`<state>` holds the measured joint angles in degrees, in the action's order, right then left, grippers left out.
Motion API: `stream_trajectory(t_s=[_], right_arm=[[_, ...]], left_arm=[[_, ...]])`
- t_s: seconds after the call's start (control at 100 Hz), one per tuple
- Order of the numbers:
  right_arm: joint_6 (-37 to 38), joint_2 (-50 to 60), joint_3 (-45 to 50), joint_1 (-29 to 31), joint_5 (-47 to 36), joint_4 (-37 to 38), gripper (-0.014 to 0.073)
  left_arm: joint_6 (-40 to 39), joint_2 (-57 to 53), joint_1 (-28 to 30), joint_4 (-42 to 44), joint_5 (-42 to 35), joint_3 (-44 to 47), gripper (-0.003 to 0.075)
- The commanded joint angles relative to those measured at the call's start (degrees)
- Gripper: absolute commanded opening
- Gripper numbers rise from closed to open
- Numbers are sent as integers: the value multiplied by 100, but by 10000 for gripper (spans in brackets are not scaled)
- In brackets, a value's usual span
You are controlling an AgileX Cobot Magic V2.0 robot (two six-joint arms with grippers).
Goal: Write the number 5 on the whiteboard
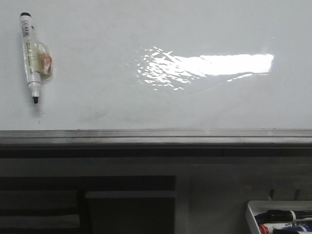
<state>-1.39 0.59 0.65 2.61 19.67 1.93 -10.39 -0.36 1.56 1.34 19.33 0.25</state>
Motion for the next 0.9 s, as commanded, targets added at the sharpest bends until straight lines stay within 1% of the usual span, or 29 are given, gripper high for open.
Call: stream_trajectory(t_s=[0.0, 0.89], right_arm=[[-49, 108, 149, 42, -100, 18, -62], [-49, 108, 149, 42, -100, 18, -62]], left_arm=[[-59, -163, 1, -5, -310, 102, -20], [-59, -163, 1, -5, -381, 102, -20]])
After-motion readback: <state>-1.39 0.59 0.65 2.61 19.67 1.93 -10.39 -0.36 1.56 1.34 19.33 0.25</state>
